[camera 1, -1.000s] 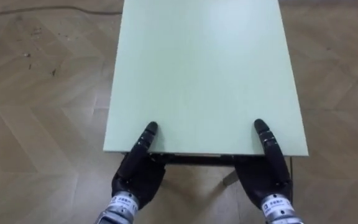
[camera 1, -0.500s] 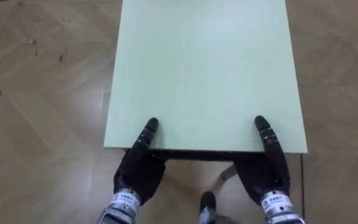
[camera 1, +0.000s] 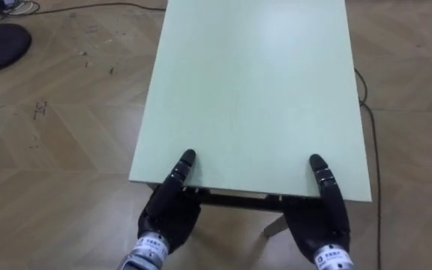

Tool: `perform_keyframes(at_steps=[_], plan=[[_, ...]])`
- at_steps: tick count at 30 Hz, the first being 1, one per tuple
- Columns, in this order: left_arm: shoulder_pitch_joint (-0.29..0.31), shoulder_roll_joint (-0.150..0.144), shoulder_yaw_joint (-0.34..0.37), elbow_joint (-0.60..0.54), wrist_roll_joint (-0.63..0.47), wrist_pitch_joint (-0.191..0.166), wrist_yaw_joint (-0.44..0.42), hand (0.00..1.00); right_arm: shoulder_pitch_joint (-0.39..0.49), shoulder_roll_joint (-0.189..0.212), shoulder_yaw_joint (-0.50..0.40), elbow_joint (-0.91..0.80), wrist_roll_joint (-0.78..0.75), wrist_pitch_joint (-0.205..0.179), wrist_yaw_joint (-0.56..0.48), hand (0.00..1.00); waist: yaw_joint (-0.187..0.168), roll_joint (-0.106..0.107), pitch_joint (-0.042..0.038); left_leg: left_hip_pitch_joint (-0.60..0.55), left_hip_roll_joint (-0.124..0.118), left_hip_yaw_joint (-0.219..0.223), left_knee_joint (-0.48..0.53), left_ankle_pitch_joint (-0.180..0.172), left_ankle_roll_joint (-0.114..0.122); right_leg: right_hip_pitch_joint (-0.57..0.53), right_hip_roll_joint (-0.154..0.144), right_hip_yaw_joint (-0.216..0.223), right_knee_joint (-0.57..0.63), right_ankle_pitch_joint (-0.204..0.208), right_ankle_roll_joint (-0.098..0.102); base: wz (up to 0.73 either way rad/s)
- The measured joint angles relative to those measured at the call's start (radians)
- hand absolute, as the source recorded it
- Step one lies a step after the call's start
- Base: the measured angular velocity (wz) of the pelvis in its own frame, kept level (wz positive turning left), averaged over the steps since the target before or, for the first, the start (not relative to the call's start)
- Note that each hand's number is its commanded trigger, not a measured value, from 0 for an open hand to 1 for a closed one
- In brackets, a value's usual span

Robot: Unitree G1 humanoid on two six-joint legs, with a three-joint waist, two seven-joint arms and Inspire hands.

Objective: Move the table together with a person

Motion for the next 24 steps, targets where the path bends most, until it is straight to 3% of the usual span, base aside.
perform_keyframes(at_steps=[6, 8, 15, 19, 21, 22, 23, 24], plan=[[0.028, 0.005, 0.024, -0.040, 0.030, 0.000, 0.006, 1.00, 0.000, 0.007, 0.032, 0.002, 0.016, -0.022, 0.000, 1.00, 0.019, -0.018, -0.0008, -0.018, 0.020, -0.013, -0.003, 0.008, 0.008, 0.023, 0.030, -0.015, -0.108, 0.071, 0.001, -0.12], [0.040, 0.004, 0.033, -0.047, 0.033, 0.000, 0.006, 1.00, 0.000, 0.006, 0.039, 0.003, 0.018, -0.024, 0.000, 1.00, 0.019, -0.020, -0.0004, -0.020, 0.019, -0.039, -0.003, 0.008, 0.008, 0.038, 0.035, -0.034, -0.137, 0.084, 0.002, 0.02], [0.040, 0.004, 0.035, -0.047, 0.037, 0.006, 0.015, 1.00, -0.002, 0.005, 0.036, 0.011, 0.017, -0.029, 0.000, 1.00, 0.023, -0.020, -0.0001, -0.022, 0.017, -0.117, -0.002, 0.009, 0.006, 0.091, 0.041, -0.087, -0.180, 0.084, 0.002, 0.28], [0.041, -0.015, 0.041, -0.047, 0.037, 0.010, 0.015, 1.00, -0.022, -0.013, 0.026, 0.012, 0.013, -0.020, -0.003, 1.00, 0.037, -0.014, 0.0009, -0.025, 0.019, -0.155, -0.002, 0.012, 0.002, 0.109, 0.042, -0.117, -0.187, 0.084, 0.002, 0.29], [0.041, -0.018, 0.038, -0.047, 0.035, 0.020, 0.015, 1.00, -0.027, -0.023, 0.023, 0.012, 0.008, -0.020, -0.003, 1.00, 0.037, 0.000, 0.0067, -0.015, 0.021, -0.221, -0.005, 0.013, 0.000, 0.100, 0.041, -0.141, -0.128, 0.076, -0.008, 0.44], [0.046, -0.016, 0.034, -0.047, 0.031, 0.022, 0.015, 1.00, -0.027, -0.023, 0.021, 0.012, -0.001, -0.019, -0.004, 1.00, 0.032, 0.010, 0.0124, -0.004, 0.027, -0.314, -0.005, 0.013, -0.001, 0.073, 0.058, -0.129, -0.105, 0.046, -0.028, 0.41], [0.047, -0.012, 0.035, -0.051, 0.018, 0.017, 0.015, 1.00, -0.036, -0.017, 0.021, 0.012, -0.013, -0.018, -0.006, 1.00, 0.034, 0.016, 0.0157, -0.009, 0.028, -0.370, -0.003, 0.013, -0.003, 0.047, 0.094, -0.106, -0.191, 0.071, -0.056, 0.42], [0.047, -0.009, 0.034, -0.054, 0.012, 0.017, 0.015, 1.00, -0.039, -0.016, 0.021, 0.012, -0.018, -0.020, -0.006, 1.00, 0.035, 0.012, 0.0133, -0.014, 0.021, -0.369, -0.002, 0.013, -0.011, 0.038, 0.101, -0.105, -0.233, 0.132, -0.062, 0.71]])
